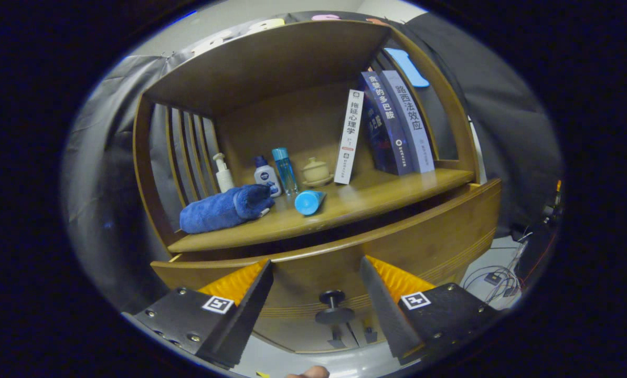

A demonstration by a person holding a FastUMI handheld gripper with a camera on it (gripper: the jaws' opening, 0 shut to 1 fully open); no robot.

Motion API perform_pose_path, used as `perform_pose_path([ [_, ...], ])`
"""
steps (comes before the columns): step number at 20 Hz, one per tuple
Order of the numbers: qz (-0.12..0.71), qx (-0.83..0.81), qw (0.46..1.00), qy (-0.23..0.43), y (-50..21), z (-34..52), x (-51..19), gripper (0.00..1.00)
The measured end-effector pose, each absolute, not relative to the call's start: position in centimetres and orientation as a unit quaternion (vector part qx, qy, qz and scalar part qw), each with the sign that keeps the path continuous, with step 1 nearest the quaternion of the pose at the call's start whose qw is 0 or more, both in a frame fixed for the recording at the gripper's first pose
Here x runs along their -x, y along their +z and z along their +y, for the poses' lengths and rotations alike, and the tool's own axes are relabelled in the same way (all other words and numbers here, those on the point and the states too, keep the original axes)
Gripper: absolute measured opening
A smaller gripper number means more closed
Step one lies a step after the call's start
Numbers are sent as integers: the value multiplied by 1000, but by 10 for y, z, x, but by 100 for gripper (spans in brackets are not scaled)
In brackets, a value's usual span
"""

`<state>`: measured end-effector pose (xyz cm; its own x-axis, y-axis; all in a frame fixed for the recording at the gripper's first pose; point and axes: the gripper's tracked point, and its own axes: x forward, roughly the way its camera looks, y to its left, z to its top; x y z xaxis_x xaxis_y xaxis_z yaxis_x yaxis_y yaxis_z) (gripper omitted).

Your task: Pull open the drawer, take out the items inside it, and place them on the countertop above the cabinet.

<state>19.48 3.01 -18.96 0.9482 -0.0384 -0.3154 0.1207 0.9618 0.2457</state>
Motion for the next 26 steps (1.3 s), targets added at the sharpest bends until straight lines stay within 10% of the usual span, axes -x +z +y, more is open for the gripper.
perform_pose_path([
  [26,148,-146,977,-47,-195,31,-226,98],
])
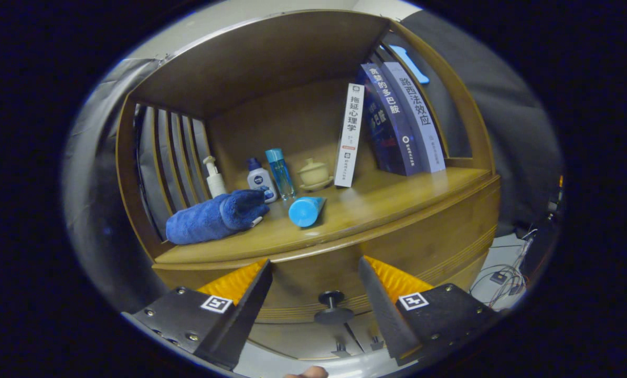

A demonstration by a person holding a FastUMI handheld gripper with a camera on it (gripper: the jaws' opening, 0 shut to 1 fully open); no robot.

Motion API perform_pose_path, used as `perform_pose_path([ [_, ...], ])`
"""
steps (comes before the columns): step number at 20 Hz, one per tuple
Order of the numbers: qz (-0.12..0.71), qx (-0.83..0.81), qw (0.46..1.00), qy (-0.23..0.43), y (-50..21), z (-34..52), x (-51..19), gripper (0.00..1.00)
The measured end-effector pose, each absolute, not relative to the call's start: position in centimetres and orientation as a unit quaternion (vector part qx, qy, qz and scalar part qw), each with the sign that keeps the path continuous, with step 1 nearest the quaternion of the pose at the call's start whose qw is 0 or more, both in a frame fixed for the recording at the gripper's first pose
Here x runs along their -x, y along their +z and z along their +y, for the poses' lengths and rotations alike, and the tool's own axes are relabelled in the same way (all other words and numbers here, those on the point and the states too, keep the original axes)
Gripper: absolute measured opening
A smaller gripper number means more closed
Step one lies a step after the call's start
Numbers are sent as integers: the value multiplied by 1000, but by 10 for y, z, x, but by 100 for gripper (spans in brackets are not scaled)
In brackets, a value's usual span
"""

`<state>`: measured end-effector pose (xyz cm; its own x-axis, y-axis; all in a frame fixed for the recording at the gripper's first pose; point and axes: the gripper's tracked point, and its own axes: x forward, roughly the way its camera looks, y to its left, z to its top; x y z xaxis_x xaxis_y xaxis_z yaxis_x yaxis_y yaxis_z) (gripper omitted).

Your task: Pull open the drawer, take out the items inside it, and place them on the countertop above the cabinet.

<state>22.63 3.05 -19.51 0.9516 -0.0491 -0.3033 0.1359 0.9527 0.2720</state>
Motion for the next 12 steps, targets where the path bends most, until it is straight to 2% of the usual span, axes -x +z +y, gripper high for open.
perform_pose_path([
  [4,144,-122,981,-33,-178,34,-220,99],
  [12,57,-59,995,-56,-74,18,-165,99],
])
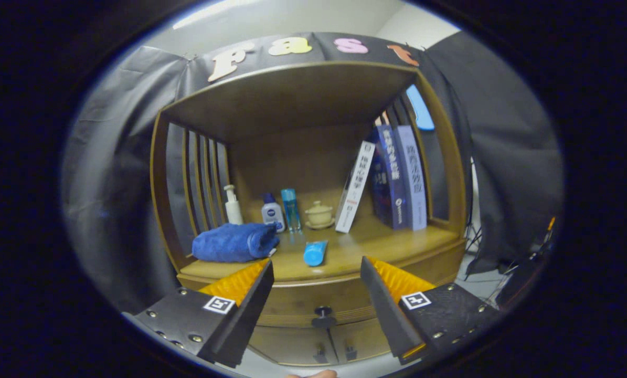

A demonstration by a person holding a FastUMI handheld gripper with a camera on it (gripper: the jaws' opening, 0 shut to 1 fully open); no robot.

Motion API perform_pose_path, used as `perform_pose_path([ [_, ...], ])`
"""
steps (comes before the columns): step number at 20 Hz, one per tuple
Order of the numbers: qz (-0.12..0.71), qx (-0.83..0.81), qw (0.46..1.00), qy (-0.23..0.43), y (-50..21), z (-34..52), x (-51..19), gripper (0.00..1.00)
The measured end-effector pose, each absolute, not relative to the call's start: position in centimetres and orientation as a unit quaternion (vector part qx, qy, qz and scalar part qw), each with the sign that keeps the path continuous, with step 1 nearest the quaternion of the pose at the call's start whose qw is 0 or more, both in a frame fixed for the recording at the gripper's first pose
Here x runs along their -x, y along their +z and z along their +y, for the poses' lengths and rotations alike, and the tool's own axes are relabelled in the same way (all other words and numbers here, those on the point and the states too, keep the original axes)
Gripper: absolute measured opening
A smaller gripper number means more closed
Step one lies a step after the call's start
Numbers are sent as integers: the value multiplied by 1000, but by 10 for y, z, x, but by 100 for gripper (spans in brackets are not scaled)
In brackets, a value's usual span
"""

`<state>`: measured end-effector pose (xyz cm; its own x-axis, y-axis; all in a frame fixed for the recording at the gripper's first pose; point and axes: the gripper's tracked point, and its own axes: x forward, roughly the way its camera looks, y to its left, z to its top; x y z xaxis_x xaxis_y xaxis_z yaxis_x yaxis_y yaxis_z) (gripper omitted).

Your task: Pull open the drawer, take out the items inside it, and place them on the countertop above the cabinet.

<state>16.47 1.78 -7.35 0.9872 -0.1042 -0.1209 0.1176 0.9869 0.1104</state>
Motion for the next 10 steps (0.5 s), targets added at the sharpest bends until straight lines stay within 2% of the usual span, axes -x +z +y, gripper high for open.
perform_pose_path([
  [10,-13,10,994,-110,22,-5,-84,99],
])
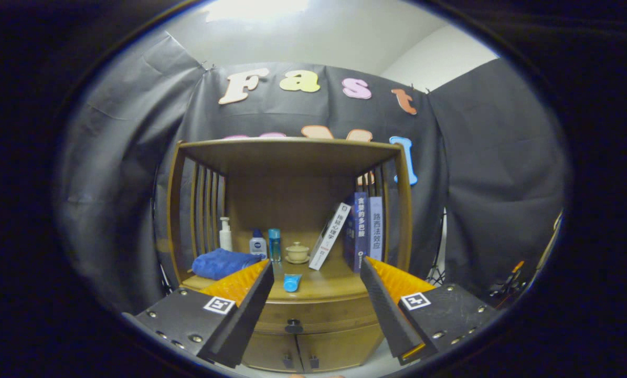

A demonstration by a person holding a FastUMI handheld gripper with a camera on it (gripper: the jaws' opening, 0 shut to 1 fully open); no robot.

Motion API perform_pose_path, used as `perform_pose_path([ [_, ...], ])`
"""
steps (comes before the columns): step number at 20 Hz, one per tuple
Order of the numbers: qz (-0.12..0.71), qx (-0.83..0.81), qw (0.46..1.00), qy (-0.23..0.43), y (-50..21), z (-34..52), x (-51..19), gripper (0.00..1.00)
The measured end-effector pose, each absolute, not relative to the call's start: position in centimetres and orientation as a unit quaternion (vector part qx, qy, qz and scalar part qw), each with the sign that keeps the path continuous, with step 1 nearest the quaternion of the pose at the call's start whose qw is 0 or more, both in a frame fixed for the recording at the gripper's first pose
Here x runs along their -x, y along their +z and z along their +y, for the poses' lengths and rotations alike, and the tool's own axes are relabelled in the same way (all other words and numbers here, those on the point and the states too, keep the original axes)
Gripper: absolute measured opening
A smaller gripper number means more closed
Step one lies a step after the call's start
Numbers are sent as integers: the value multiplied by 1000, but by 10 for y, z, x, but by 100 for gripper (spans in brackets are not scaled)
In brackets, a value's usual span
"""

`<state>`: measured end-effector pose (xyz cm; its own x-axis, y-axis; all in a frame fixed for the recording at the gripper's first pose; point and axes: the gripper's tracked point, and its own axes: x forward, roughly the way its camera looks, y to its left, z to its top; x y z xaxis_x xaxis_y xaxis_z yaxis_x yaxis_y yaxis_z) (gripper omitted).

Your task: Pull open the drawer, take out the items inside it, and place them on the countertop above the cabinet.

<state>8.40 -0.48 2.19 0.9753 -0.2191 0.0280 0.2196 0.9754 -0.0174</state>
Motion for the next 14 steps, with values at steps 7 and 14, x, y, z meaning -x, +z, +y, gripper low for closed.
perform_pose_path([
  [7,-19,12,992,-123,35,-20,-46,97],
  [14,-9,57,996,-68,21,-18,-32,86],
])
